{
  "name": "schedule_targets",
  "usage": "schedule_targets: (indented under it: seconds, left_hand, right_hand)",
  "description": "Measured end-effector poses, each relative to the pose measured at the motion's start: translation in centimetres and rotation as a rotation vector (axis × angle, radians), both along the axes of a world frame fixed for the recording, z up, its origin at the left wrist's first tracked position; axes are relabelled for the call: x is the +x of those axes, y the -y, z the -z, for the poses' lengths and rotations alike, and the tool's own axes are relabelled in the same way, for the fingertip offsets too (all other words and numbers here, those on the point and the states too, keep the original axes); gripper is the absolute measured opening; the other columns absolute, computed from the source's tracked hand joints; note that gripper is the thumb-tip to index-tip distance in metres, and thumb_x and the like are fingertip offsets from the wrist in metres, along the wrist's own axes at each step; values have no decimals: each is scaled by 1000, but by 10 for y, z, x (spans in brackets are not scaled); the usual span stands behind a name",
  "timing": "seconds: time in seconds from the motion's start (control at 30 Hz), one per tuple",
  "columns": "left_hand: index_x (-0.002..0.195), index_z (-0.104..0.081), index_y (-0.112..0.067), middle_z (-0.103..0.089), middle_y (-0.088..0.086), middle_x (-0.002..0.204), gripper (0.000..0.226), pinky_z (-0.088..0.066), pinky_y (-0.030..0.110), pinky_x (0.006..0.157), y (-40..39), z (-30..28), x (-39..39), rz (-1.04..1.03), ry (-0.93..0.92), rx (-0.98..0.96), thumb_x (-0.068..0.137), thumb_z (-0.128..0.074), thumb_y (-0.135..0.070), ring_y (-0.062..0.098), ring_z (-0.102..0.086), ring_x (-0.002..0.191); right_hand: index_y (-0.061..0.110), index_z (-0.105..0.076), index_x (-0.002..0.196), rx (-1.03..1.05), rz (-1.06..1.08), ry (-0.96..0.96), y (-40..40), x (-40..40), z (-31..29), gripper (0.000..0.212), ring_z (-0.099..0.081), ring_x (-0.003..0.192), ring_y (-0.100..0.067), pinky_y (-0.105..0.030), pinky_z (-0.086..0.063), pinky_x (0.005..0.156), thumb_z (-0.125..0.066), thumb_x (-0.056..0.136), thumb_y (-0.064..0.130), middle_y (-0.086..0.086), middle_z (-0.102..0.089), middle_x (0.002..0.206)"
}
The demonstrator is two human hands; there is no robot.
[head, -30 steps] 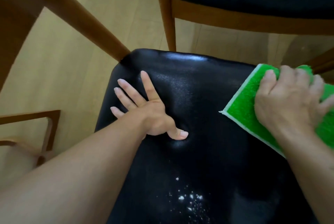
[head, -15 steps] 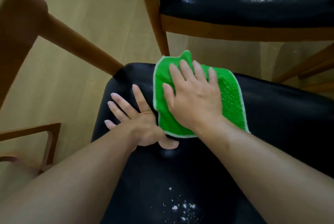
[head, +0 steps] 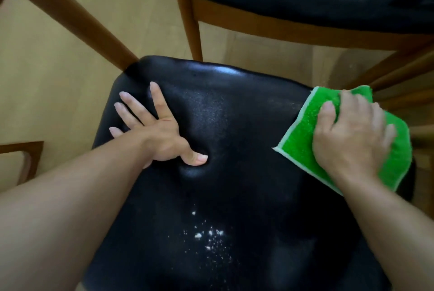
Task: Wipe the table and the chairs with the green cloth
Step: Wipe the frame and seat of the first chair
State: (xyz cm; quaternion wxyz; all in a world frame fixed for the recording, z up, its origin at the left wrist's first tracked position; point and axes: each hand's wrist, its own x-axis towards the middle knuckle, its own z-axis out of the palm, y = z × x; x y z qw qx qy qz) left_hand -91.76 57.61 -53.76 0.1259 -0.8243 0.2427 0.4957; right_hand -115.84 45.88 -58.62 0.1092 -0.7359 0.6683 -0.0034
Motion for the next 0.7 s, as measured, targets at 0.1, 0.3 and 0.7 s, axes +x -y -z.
schedule_targets:
  seconds: [0.1,0.3,0.7]
  left_hand:
    - [74,65,-35,61,25,123,158,13,67,104,-1,0,-1,-5,18,-15,45,-88,-59,40,49,123]
    - [77,64,-35,60,25,125,157,12,66,106,0,-3,-2,-22,22,-15,46,-88,-59,41,47,125]
    - [72,62,-41,61,20,126,156,10,68,107,-2,2,-1,-64,18,-44,42,-91,-54,38,49,124]
  right_hand:
    - [15,-22,153,44,42,-49,-33,10,0,70,-13,146,-36,-60,-9,114,-19,93,51,-11,-19,160]
    - [10,-21,152,126,-217,-166,-102,18,-1,71,-17,142,-48,-69,-18,108,-21,93,50,-17,-17,159]
    - [21,-58,118,-29,-115,-24,31,10,10,53,-51,113,-34,-54,-29,102,-22,94,51,-11,-61,120]
